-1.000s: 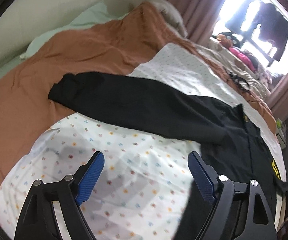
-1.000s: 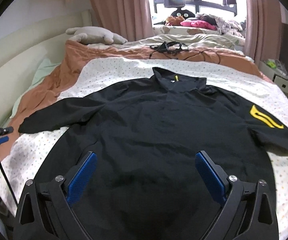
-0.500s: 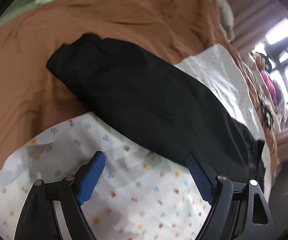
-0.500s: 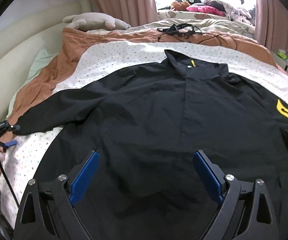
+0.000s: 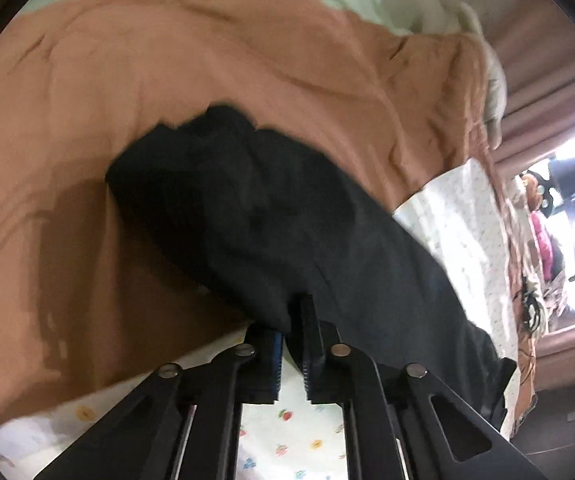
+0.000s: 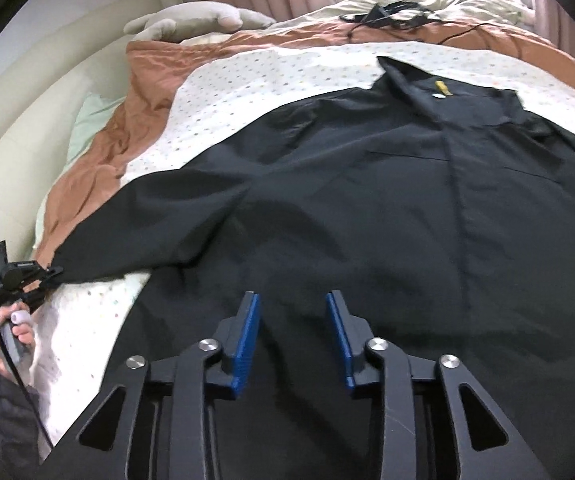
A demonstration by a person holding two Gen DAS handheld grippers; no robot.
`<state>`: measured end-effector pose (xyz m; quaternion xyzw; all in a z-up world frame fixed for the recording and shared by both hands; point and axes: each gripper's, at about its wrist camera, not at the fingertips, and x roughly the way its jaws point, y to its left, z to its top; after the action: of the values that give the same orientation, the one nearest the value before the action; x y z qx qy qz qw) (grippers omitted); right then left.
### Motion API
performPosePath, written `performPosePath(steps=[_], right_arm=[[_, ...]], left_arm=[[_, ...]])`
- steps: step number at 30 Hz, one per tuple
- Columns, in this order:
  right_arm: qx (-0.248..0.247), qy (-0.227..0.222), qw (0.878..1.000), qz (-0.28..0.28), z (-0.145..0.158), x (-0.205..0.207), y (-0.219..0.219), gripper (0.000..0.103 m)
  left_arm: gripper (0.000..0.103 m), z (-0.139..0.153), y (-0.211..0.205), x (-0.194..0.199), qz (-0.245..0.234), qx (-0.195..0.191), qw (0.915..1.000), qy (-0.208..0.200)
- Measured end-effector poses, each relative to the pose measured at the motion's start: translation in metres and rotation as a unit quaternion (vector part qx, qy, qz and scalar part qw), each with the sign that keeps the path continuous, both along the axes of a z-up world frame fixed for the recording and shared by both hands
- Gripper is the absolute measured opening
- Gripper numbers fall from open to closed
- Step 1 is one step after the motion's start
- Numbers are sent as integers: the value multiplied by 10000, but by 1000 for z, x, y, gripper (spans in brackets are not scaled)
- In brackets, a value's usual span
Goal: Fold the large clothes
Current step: 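Lift the sleeve with the left tool and fold it across the jacket body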
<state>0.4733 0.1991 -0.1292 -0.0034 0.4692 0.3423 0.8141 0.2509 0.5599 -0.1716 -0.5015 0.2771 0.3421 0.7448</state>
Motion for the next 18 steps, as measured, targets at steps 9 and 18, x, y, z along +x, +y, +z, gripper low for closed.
performPosePath(steps=[9, 18], right_arm=[[400, 328, 9986, 121, -16, 27, 57, 15], [416, 939, 9947, 21, -54, 55, 103, 13]], left_arm=[[2, 75, -7, 7, -278, 884, 9949, -394], [1, 154, -33, 28, -827, 1461, 9817, -899]])
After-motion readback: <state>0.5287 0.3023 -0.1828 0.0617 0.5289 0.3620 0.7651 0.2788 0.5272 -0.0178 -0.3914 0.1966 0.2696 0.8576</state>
